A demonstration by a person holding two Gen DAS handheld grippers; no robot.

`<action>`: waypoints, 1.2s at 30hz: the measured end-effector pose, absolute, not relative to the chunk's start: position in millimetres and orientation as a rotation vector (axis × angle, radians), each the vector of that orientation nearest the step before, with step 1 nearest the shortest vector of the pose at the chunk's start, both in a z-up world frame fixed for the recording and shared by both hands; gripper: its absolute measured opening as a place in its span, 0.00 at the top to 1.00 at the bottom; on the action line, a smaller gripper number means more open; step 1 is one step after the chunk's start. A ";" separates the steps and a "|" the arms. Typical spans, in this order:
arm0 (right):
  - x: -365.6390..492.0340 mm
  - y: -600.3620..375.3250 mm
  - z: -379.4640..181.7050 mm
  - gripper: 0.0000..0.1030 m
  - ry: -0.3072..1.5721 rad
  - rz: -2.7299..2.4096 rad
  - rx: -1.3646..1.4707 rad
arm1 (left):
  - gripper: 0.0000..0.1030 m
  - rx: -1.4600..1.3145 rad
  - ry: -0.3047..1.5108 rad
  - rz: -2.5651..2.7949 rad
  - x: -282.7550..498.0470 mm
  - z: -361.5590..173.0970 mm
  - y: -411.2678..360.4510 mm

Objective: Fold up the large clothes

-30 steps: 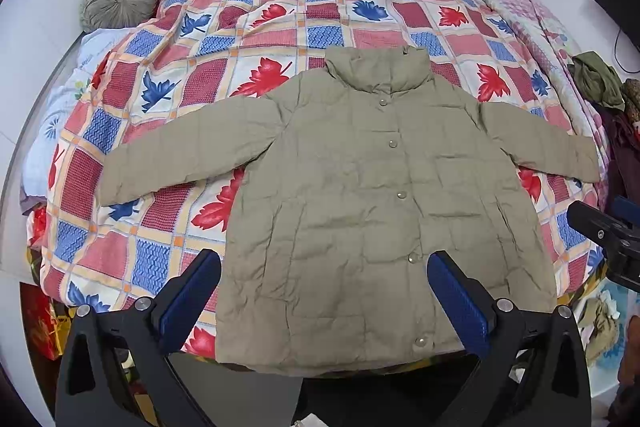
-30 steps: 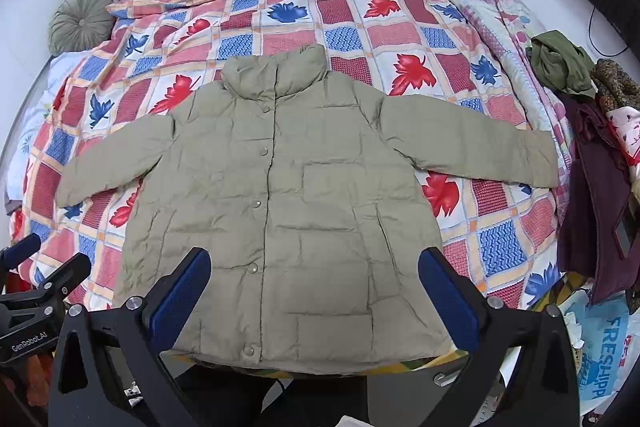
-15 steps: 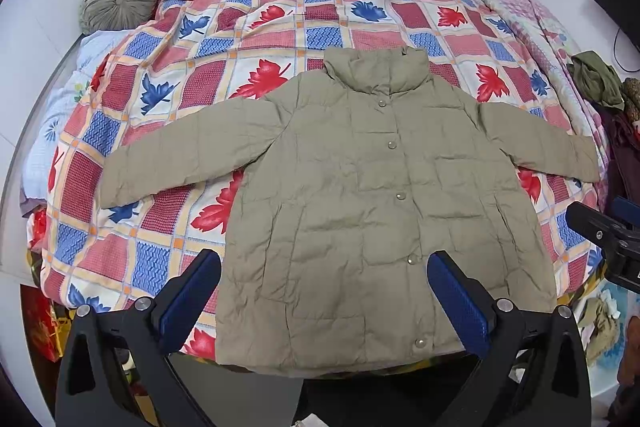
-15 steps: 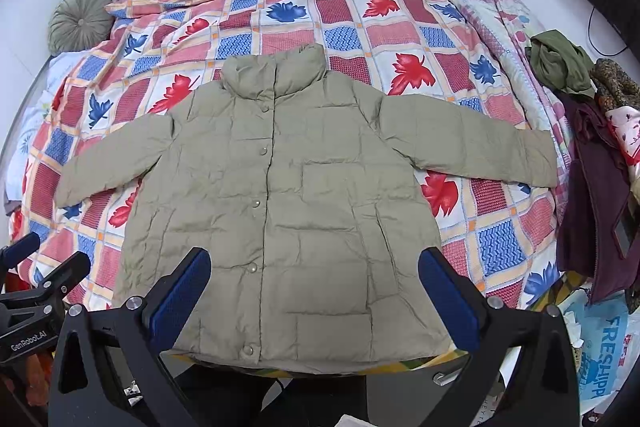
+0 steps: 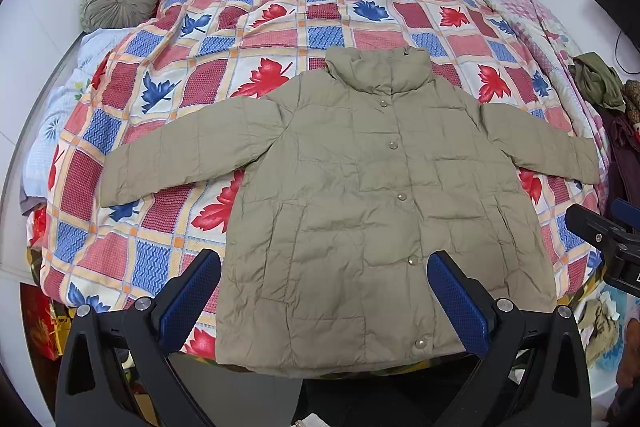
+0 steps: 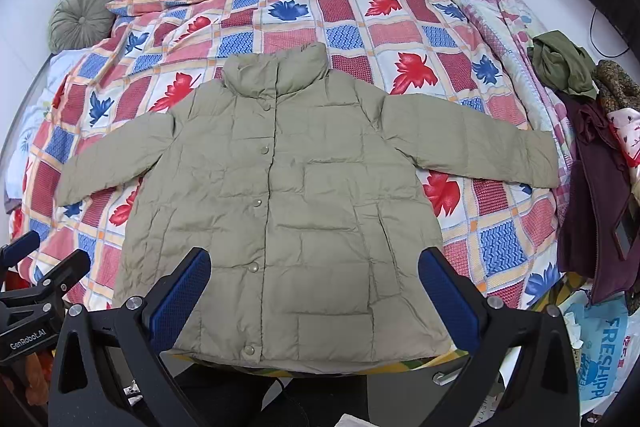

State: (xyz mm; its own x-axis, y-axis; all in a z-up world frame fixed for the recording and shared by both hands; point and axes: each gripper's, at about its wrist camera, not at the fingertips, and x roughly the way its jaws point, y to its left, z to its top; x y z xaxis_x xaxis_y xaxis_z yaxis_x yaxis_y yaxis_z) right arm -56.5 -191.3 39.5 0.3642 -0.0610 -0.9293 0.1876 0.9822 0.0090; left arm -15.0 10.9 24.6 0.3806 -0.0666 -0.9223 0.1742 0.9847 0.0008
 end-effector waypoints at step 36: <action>-50.4 -194.6 32.6 0.00 1.188 -0.165 0.121 | 0.00 0.103 1.173 -0.153 -14.1 25.3 11.1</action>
